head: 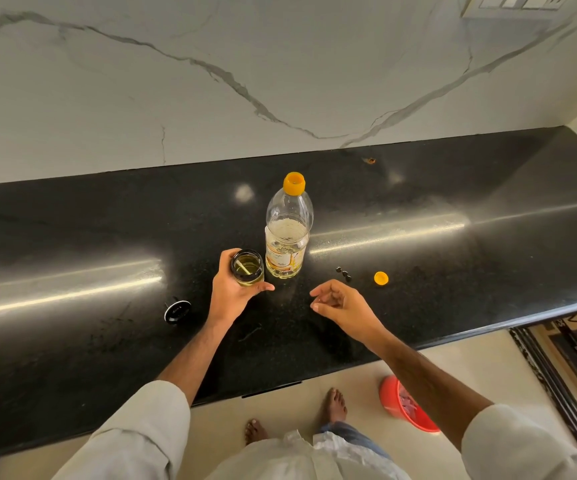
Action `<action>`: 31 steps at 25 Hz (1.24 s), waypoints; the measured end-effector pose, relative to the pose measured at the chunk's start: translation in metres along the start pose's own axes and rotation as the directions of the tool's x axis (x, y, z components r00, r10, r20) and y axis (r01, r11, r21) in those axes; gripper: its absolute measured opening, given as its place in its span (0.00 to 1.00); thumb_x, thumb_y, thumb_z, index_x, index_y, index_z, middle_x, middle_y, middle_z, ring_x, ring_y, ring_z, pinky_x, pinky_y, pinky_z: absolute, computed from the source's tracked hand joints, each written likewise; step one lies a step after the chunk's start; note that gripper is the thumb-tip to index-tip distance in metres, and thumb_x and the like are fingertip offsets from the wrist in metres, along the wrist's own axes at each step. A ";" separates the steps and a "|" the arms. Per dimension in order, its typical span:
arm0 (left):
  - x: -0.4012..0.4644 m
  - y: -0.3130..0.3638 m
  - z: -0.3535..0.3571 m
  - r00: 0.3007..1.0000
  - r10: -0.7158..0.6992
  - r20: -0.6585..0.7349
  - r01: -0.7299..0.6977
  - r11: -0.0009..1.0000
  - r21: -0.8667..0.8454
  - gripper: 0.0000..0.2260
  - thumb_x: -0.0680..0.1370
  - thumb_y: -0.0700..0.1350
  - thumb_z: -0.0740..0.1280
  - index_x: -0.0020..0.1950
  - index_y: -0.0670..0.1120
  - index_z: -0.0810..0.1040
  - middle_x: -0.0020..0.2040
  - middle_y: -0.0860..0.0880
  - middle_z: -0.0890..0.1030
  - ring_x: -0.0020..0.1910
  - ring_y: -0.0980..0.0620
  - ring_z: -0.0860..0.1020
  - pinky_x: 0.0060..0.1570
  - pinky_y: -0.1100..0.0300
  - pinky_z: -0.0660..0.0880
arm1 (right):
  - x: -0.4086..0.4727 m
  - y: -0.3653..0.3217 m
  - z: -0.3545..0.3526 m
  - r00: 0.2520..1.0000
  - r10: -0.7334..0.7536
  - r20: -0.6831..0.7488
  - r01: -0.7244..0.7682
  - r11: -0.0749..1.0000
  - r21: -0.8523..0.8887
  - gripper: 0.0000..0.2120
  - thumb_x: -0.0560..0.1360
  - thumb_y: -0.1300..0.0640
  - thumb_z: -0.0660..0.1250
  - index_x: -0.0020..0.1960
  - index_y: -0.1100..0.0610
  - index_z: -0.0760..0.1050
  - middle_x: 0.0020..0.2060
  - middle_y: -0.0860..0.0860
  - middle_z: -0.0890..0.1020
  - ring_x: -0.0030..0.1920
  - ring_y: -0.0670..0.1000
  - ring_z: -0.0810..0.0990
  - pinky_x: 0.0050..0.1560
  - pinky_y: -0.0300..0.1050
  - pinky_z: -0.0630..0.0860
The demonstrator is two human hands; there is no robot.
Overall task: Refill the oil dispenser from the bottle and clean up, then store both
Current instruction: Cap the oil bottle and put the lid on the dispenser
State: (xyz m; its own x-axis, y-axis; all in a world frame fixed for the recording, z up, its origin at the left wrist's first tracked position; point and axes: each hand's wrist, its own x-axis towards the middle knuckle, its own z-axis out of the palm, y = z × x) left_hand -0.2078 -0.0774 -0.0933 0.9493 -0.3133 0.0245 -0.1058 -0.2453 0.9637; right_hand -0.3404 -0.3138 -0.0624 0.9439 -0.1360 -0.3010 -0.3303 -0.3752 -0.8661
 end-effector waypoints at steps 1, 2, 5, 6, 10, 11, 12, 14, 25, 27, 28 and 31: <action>0.000 0.000 0.000 1.000 -0.006 -0.002 0.006 1.000 -0.003 0.39 0.60 0.48 0.85 0.65 0.50 0.68 0.57 0.53 0.79 0.58 0.59 0.80 0.59 0.62 0.78 | 0.000 0.000 -0.001 1.000 -0.003 0.001 0.003 1.000 -0.017 0.10 0.78 0.59 0.73 0.58 0.51 0.79 0.50 0.48 0.85 0.52 0.44 0.84 0.58 0.42 0.80; -0.001 0.001 0.000 1.000 -0.016 -0.002 0.016 1.000 -0.007 0.40 0.60 0.48 0.85 0.66 0.50 0.68 0.58 0.53 0.79 0.58 0.59 0.79 0.60 0.61 0.78 | 0.001 -0.001 -0.002 1.000 -0.005 -0.002 0.005 0.999 -0.038 0.10 0.78 0.59 0.73 0.58 0.51 0.79 0.50 0.47 0.85 0.52 0.44 0.83 0.58 0.42 0.80; -0.002 0.004 -0.004 1.000 0.003 0.013 -0.003 1.000 -0.015 0.44 0.60 0.49 0.85 0.70 0.49 0.67 0.65 0.52 0.77 0.65 0.56 0.77 0.66 0.54 0.76 | 0.004 -0.001 -0.012 0.999 -0.017 -0.046 0.011 0.992 -0.125 0.10 0.78 0.60 0.72 0.58 0.52 0.79 0.50 0.48 0.83 0.51 0.45 0.83 0.57 0.44 0.81; -0.002 0.005 -0.005 0.999 0.035 0.012 -0.035 0.999 -0.016 0.46 0.60 0.50 0.86 0.72 0.47 0.65 0.68 0.50 0.75 0.68 0.54 0.75 0.69 0.52 0.74 | 0.004 0.000 -0.018 0.997 -0.033 -0.074 0.020 0.985 -0.172 0.11 0.77 0.61 0.72 0.58 0.53 0.79 0.50 0.48 0.82 0.51 0.46 0.82 0.57 0.45 0.81; 0.001 0.026 -0.016 0.992 0.125 -0.033 -0.124 0.992 0.009 0.40 0.70 0.57 0.77 0.76 0.48 0.63 0.75 0.51 0.69 0.76 0.54 0.66 0.78 0.45 0.61 | 0.010 0.015 -0.053 0.962 -0.073 -0.262 -0.026 0.935 -0.353 0.16 0.76 0.61 0.73 0.62 0.54 0.76 0.57 0.49 0.77 0.56 0.50 0.77 0.60 0.50 0.79; 0.003 0.035 -0.018 0.986 0.161 -0.046 -0.160 0.987 0.029 0.38 0.72 0.57 0.75 0.76 0.48 0.63 0.75 0.52 0.69 0.76 0.53 0.65 0.78 0.45 0.60 | 0.010 0.021 -0.063 0.950 -0.053 -0.308 -0.074 0.920 -0.386 0.19 0.76 0.60 0.74 0.65 0.55 0.75 0.60 0.51 0.75 0.60 0.52 0.75 0.62 0.50 0.77; 0.006 0.047 -0.019 0.978 0.204 -0.054 -0.201 0.978 0.051 0.36 0.73 0.57 0.73 0.76 0.48 0.64 0.75 0.52 0.68 0.76 0.53 0.65 0.78 0.46 0.59 | 0.010 0.027 -0.071 0.936 -0.035 -0.351 -0.121 0.902 -0.415 0.21 0.76 0.58 0.74 0.67 0.55 0.74 0.63 0.52 0.73 0.63 0.53 0.72 0.65 0.50 0.75; 0.013 0.068 -0.018 0.960 0.274 -0.050 -0.269 0.959 0.089 0.33 0.74 0.58 0.72 0.75 0.48 0.66 0.74 0.52 0.69 0.76 0.51 0.66 0.77 0.49 0.60 | 0.012 0.037 -0.083 0.918 -0.020 -0.396 -0.177 0.874 -0.453 0.25 0.75 0.55 0.75 0.70 0.55 0.72 0.65 0.54 0.72 0.66 0.56 0.70 0.66 0.52 0.74; 0.044 0.139 -0.001 0.959 0.271 0.080 -0.277 0.958 0.079 0.34 0.73 0.53 0.77 0.75 0.54 0.65 0.72 0.59 0.68 0.73 0.59 0.67 0.70 0.56 0.67 | 0.035 0.046 -0.108 0.943 0.036 -0.330 -0.180 0.891 -0.416 0.09 0.75 0.60 0.71 0.55 0.54 0.79 0.51 0.55 0.78 0.48 0.53 0.79 0.48 0.44 0.74; 0.050 0.147 -0.003 0.964 0.250 0.086 -0.258 0.961 0.099 0.32 0.73 0.53 0.77 0.73 0.55 0.67 0.72 0.58 0.69 0.72 0.61 0.68 0.70 0.57 0.67 | 0.050 0.004 -0.108 0.948 0.027 -0.317 -0.092 0.977 -0.190 0.09 0.75 0.60 0.72 0.53 0.50 0.81 0.46 0.53 0.81 0.44 0.52 0.81 0.44 0.42 0.75; 0.053 0.150 -0.003 0.966 0.239 0.099 -0.250 0.962 0.112 0.31 0.73 0.53 0.77 0.72 0.56 0.68 0.71 0.59 0.71 0.71 0.62 0.69 0.70 0.56 0.68 | 0.056 -0.021 -0.107 0.954 -0.002 -0.300 -0.023 0.997 -0.079 0.08 0.76 0.60 0.72 0.52 0.49 0.82 0.43 0.52 0.81 0.43 0.51 0.81 0.44 0.41 0.76; 0.057 0.154 -0.003 0.967 0.225 0.121 -0.244 0.954 0.173 0.24 0.74 0.53 0.77 0.66 0.56 0.72 0.65 0.61 0.76 0.66 0.64 0.73 0.69 0.54 0.69 | 0.061 -0.104 -0.104 0.966 -0.161 -0.201 0.210 0.945 0.249 0.07 0.78 0.61 0.72 0.55 0.56 0.83 0.40 0.54 0.82 0.44 0.49 0.82 0.52 0.45 0.82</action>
State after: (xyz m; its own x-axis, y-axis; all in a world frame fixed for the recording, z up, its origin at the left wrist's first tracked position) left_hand -0.1697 -0.1306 0.0576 0.8583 -0.4690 0.2082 -0.3836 -0.3169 0.8674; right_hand -0.2488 -0.3781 0.0507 0.9643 -0.2552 -0.0708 -0.1131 -0.1548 -0.9815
